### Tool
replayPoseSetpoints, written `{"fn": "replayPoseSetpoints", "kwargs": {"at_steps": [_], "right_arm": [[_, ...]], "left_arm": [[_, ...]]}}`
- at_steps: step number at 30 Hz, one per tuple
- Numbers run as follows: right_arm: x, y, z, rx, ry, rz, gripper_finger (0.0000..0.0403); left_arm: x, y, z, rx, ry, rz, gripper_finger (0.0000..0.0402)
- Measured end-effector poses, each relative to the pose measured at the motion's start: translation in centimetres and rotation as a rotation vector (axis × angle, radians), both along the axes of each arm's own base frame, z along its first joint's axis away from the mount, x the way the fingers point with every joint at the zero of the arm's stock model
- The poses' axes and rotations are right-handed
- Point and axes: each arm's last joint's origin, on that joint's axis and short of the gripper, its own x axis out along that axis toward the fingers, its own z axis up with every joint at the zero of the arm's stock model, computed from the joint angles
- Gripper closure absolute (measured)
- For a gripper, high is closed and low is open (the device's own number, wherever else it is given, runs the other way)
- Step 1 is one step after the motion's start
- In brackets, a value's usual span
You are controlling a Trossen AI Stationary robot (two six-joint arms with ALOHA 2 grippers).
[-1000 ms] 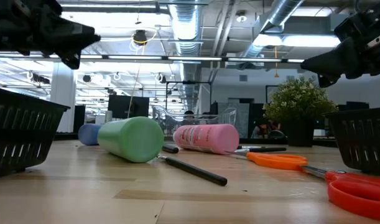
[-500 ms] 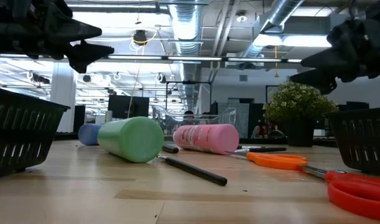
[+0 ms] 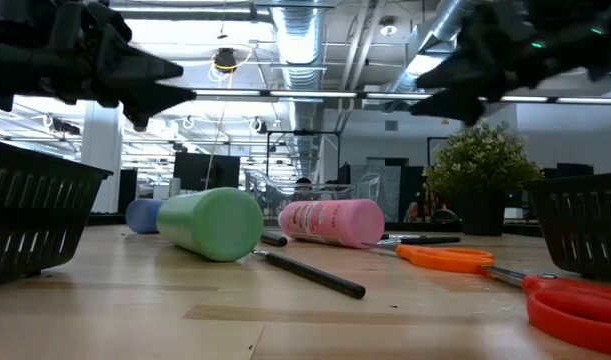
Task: Pick & Place Paint Supplies
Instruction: Put the pink paint bottle into the transparent bin
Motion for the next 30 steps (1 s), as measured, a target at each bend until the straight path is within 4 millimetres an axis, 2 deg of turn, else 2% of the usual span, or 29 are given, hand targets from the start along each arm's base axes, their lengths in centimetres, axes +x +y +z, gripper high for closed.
{"fn": "replayPoseSetpoints", "kwargs": {"at_steps": [6,12,19,24,30], "right_arm": [[6.9,0.7,-0.4,0.065,0.261,-0.037,0.0122],[11.7,1.1,-0.3,0.063,0.492,-0.059,0.0122],[14.7,0.4,0.2,0.112,0.717,-0.098,0.0120],[17.1,-0.1,-0.2,0.193,0.772,-0.043,0.0106],[18.8,-0.9,-0.6,0.207,0.840,-0.058,0.0090]], "left_arm": [[-0.1,-0.1,0.8,0.046,-0.078,-0.045,0.0139],[-0.1,-0.2,0.8,0.058,-0.077,-0.071,0.0139],[-0.1,-0.3,0.9,0.061,-0.089,-0.106,0.0139],[-0.1,-0.4,1.0,0.052,-0.102,-0.134,0.0139],[-0.1,-0.7,1.2,0.048,-0.125,-0.154,0.0139]]}}
